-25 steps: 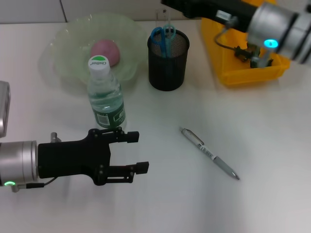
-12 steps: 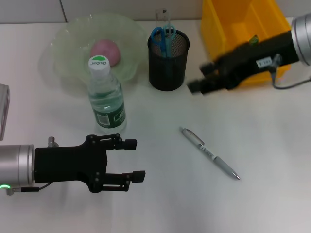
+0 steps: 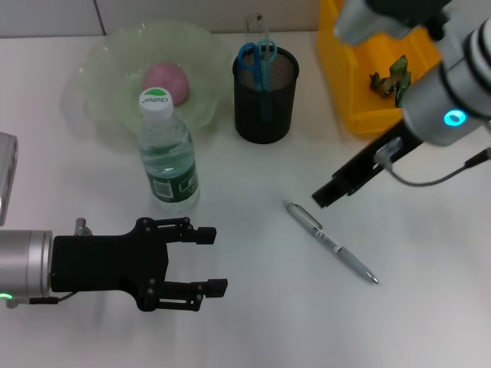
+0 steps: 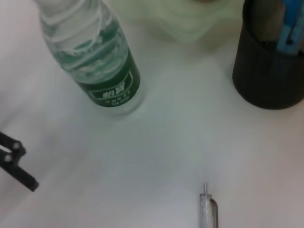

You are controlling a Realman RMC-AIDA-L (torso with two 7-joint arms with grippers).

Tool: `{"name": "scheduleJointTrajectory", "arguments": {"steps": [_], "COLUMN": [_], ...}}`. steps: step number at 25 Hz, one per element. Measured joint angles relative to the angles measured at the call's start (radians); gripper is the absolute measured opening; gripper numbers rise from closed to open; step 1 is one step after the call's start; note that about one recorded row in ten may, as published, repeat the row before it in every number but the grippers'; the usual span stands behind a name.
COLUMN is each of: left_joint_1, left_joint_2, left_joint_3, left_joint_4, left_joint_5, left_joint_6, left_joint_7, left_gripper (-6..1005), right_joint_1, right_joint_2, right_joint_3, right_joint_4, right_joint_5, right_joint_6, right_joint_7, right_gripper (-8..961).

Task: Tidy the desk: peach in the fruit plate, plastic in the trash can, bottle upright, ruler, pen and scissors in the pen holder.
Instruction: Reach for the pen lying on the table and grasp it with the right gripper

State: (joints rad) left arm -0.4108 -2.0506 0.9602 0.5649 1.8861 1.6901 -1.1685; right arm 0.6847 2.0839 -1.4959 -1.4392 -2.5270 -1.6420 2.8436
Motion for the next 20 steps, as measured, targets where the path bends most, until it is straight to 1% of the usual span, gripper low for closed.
{"name": "scheduleJointTrajectory", "arguments": {"steps": [3,4,5,8,9,15,16,17,20], "left_joint_1": [-0.001,-0.001,0.0,0.001,0.003,0.014,0.017,0.017,0.02], "left_joint_2": [-0.003,-0.003,-0.004,-0.006,-0.006,-0.007,-0.007,-0.007,-0.008], "left_joint_3": [0.001,0.001,0.001,0.001,0.002,0.003,0.003,0.003,0.003], "left_joint_4": [0.004,0.004,0.004,0.004,0.004,0.004,0.004,0.004,0.004], "left_joint_5": [0.011,0.011,0.012,0.012,0.012,0.012,0.012,0.012,0.012], "left_joint_6": [0.0,0.0,0.0,0.0,0.0,0.0,0.001,0.001,0.014], "left_joint_7": [0.004,0.004,0.006,0.01,0.011,0.015,0.015,0.015,0.016], "left_gripper": [786,786,786,786,786,786,786,786,786], "right_joint_1": [0.01,0.01,0.022,0.026,0.033,0.042,0.047,0.047,0.061], "right_joint_2": [0.0,0.0,0.001,0.001,0.003,0.004,0.004,0.004,0.004], "right_joint_3": [-0.05,-0.05,-0.072,-0.083,-0.107,-0.149,-0.179,-0.179,-0.231], "right_joint_4": [0.101,0.101,0.148,0.166,0.198,0.217,0.22,0.22,0.231], "right_joint_5": [-0.006,-0.006,-0.013,-0.016,-0.023,-0.025,-0.026,-0.026,-0.028], "right_joint_6": [0.067,0.067,0.089,0.099,0.124,0.154,0.165,0.165,0.185], "right_joint_7": [0.015,0.015,0.021,0.024,0.029,0.039,0.052,0.052,0.076], "right_gripper": [601,601,601,600,600,600,600,600,600]}}
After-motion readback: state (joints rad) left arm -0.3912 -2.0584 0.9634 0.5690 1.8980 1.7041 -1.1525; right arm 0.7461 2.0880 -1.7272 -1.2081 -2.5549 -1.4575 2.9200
